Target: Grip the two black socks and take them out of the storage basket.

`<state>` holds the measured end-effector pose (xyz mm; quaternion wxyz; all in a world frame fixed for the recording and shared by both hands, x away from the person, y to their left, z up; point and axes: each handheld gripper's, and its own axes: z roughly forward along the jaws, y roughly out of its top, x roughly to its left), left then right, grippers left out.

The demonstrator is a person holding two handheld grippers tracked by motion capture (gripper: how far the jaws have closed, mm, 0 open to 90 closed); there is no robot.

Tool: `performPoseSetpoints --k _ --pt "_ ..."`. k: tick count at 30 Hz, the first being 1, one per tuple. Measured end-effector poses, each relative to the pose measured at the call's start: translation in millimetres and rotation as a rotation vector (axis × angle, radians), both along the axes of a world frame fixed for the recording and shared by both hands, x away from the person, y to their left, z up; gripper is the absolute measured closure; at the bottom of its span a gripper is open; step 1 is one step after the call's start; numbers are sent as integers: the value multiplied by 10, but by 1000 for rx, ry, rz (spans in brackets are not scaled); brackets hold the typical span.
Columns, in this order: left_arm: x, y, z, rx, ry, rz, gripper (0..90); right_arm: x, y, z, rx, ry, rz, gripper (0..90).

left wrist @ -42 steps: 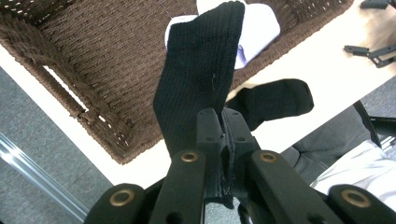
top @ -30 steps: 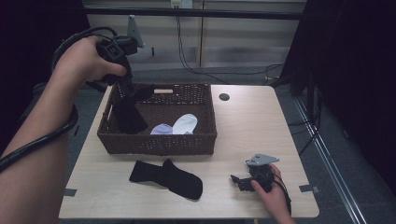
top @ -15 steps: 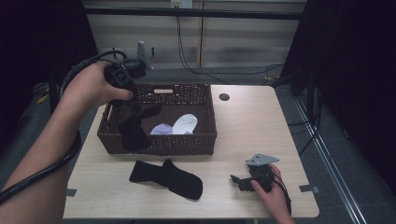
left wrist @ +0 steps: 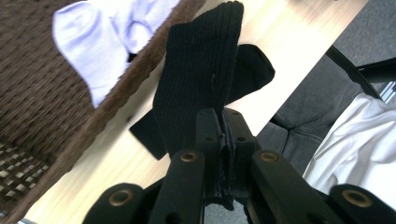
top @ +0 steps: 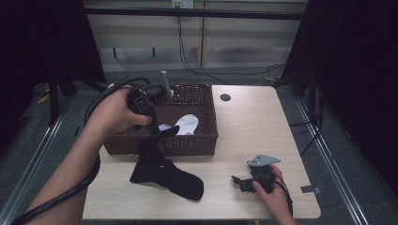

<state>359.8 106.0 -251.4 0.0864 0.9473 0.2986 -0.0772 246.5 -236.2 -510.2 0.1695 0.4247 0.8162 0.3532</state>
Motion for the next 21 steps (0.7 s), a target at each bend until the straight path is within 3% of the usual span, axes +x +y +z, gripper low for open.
performPoseSetpoints --k 10,11,15,21 --pt "-17 -303 -385 -24 24 -75 857 0 2 -2 2 -2 -1 132" --pt "-13 -323 -422 -26 18 -81 839 1 1 -2 2 -2 0 132" --pt "-6 -337 -501 -56 -8 -63 633 2 1 -2 2 -2 1 132" --pt "-61 -192 -550 -32 -39 -57 600 1 1 -2 2 -2 -1 132"
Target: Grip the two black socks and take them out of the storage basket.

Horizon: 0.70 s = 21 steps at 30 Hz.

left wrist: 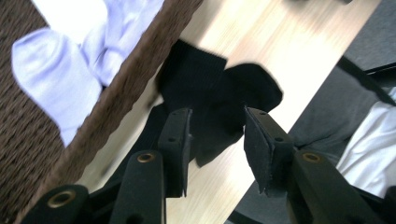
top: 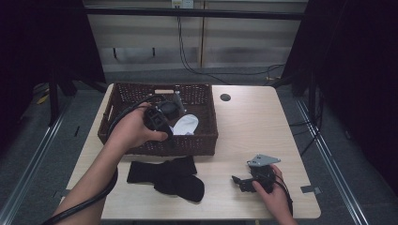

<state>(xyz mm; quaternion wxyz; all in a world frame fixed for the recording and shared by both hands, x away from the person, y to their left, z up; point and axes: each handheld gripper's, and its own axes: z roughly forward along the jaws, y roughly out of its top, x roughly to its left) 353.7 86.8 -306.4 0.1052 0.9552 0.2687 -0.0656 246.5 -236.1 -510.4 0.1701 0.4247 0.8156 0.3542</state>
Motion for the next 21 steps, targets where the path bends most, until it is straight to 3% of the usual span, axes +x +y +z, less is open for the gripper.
performPoseSetpoints --k 5,10,13,21 --pt "-38 211 -117 23 2 40 588 1 -1 -1 0 -2 2 132" --pt "-66 432 -255 21 2 69 577 0 0 -1 0 0 0 132" --pt "-90 563 -344 -6 8 86 569 -1 -1 -1 -1 1 2 132" --pt "-162 844 -617 9 -7 157 536 -2 0 0 -1 3 0 132"
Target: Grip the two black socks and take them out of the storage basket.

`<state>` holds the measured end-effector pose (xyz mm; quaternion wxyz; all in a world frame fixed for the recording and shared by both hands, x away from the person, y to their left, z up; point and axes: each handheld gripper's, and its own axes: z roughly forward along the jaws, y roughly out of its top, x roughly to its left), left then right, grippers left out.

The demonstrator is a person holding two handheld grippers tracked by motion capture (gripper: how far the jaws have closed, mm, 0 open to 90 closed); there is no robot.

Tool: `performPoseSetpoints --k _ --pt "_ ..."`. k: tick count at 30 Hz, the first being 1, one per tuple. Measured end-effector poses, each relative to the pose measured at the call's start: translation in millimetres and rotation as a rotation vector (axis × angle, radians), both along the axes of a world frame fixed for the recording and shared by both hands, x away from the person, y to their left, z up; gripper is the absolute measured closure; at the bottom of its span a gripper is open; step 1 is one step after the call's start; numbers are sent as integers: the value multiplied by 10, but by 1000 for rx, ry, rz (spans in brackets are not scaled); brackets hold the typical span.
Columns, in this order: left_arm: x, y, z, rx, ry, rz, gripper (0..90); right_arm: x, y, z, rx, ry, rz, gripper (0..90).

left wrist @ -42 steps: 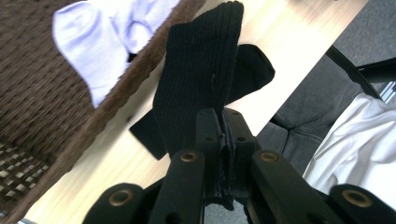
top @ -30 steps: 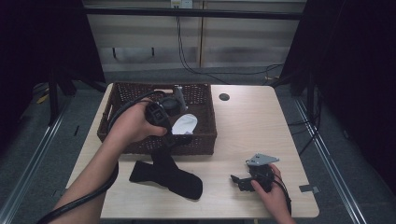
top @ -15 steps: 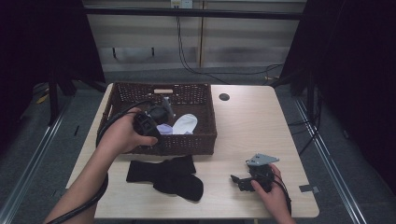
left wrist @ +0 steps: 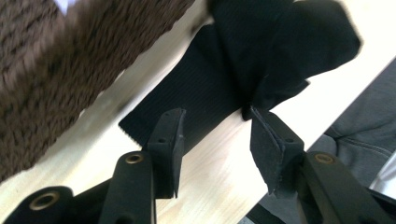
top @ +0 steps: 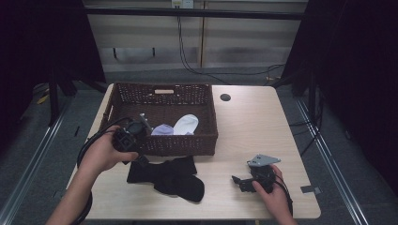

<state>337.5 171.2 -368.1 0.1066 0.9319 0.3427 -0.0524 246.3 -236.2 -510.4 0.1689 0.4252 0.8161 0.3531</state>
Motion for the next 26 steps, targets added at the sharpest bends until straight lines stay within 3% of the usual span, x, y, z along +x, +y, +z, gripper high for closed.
performPoseSetpoints --k 7,12,20,26 --pt "-24 209 -266 4 -3 61 518 0 0 0 1 0 -1 132" --pt "-89 289 -422 18 -37 86 511 -1 0 0 0 1 0 132" --pt "-189 422 -684 -1 -60 127 464 1 0 -1 0 -2 2 132" --pt "-208 445 -718 -27 -83 151 382 0 0 -1 0 -1 0 132"
